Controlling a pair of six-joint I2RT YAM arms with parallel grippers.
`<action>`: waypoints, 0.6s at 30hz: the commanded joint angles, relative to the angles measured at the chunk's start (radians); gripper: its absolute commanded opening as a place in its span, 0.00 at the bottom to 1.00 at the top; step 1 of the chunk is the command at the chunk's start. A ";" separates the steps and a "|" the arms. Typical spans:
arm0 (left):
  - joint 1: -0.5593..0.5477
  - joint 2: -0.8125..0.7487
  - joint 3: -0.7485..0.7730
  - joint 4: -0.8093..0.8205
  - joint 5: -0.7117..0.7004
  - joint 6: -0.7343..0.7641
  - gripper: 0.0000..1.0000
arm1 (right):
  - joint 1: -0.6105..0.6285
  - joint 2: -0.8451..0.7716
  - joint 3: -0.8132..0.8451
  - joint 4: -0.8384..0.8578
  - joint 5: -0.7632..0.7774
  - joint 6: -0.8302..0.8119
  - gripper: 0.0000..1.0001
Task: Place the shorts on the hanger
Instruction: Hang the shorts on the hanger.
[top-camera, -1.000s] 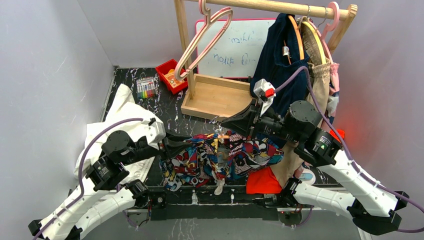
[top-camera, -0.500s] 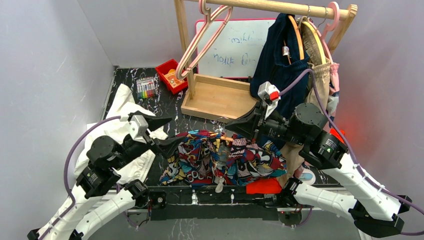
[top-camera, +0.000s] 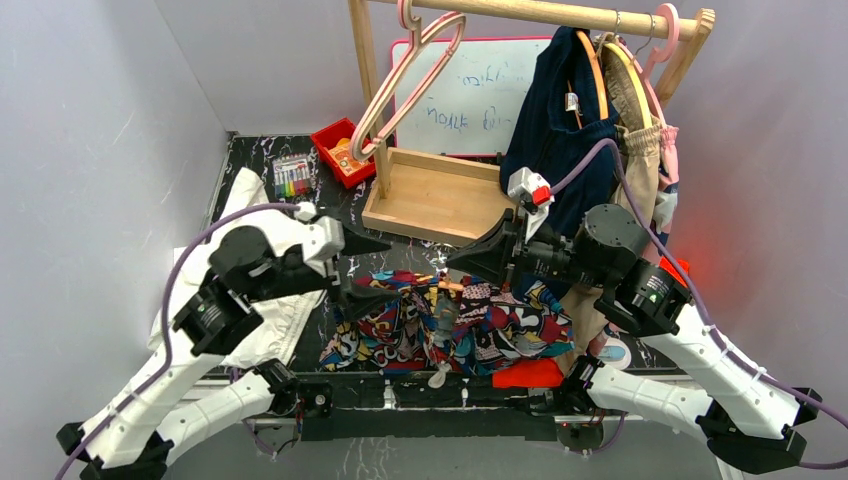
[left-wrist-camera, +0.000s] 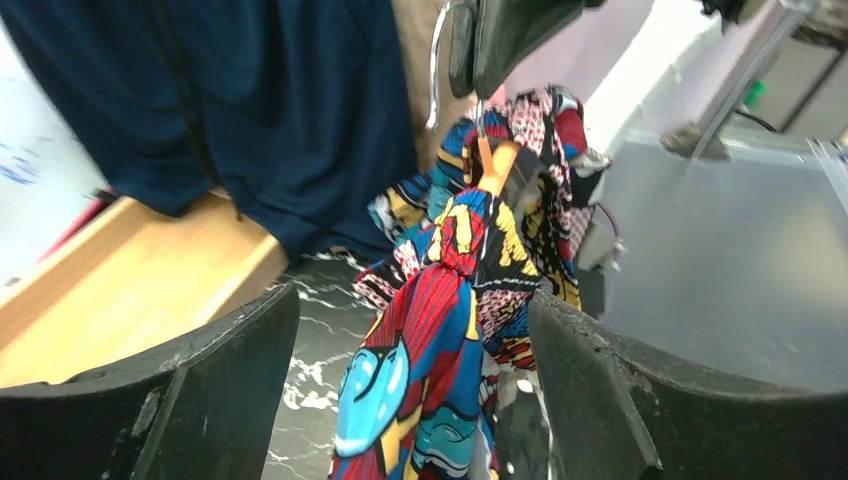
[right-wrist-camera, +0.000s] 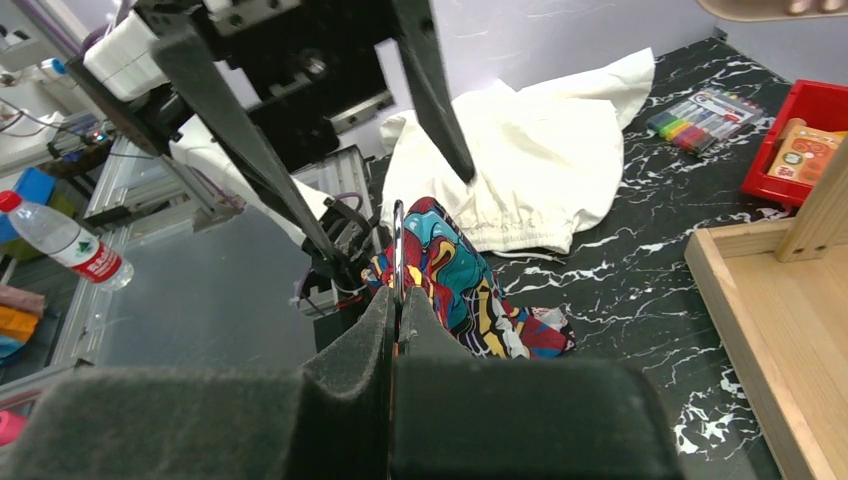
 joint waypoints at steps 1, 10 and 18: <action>0.004 0.078 0.038 -0.050 0.201 0.051 0.83 | 0.001 -0.007 0.036 0.080 -0.075 -0.005 0.00; 0.005 0.257 0.061 -0.080 0.431 0.042 0.37 | 0.000 -0.007 0.040 0.068 -0.110 -0.018 0.00; 0.004 0.203 0.039 -0.051 0.309 0.084 0.00 | 0.000 0.026 0.099 -0.068 -0.127 -0.047 0.36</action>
